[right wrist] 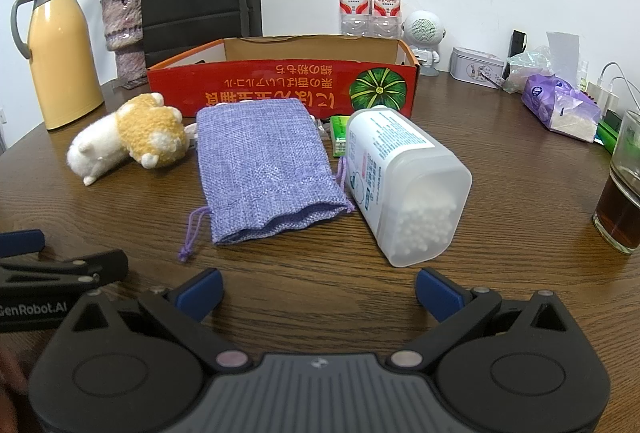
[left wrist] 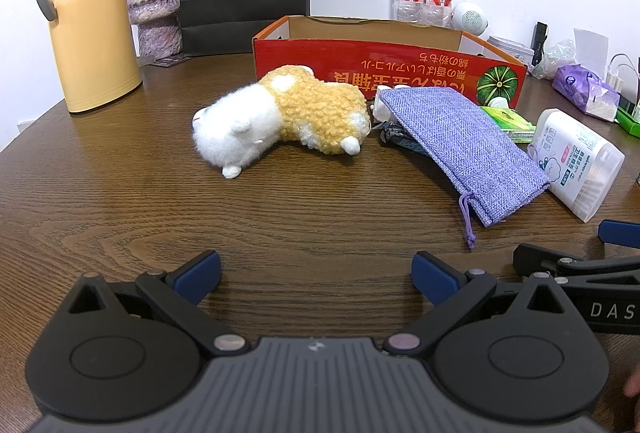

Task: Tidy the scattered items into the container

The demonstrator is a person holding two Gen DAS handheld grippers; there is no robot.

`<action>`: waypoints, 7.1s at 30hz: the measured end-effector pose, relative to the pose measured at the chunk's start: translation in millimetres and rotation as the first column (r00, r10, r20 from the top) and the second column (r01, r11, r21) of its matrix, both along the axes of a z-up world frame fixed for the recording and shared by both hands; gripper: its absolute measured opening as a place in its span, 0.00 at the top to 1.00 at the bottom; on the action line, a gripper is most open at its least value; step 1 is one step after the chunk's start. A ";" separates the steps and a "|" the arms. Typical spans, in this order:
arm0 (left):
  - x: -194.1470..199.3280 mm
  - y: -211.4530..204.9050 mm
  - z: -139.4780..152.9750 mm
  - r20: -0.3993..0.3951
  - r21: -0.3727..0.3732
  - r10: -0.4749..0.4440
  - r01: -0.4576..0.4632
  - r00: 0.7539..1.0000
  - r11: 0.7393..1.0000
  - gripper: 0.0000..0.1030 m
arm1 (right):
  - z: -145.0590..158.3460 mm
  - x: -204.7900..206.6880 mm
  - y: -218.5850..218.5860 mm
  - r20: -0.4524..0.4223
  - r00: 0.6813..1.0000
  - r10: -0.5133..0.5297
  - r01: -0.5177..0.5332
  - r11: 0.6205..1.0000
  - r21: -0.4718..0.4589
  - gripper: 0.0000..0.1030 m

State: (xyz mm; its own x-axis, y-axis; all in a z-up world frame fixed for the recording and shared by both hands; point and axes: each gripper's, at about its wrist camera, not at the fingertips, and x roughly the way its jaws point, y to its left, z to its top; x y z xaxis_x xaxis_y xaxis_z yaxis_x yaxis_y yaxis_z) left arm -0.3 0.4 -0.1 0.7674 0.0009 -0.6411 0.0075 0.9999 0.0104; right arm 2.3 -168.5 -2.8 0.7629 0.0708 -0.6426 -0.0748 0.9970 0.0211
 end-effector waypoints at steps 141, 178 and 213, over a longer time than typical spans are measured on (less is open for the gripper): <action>131.1 -7.0 11.0 -0.009 -0.085 -0.156 0.155 0.988 0.984 0.56 | 24.2 206.4 -107.5 -0.213 0.975 0.068 -0.039 0.990 0.136 0.64; 125.6 0.4 154.0 0.248 -0.233 -0.346 0.402 0.905 0.886 0.96 | 133.0 78.6 -48.4 0.160 0.964 0.213 -0.241 0.953 0.186 0.81; 188.9 13.1 106.7 0.043 -0.126 -0.090 0.095 0.995 0.988 0.00 | 146.2 218.4 -41.6 -0.018 0.995 0.093 -0.091 0.992 0.093 0.14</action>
State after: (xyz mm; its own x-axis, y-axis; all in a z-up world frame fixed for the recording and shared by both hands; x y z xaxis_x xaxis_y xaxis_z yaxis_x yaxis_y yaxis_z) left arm 188.6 13.5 106.6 0.7837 -0.1508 -0.6025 0.1016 0.9881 -0.1151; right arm 220.7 -210.1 143.4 0.7358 0.1995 -0.6471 -0.1647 0.9797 0.1147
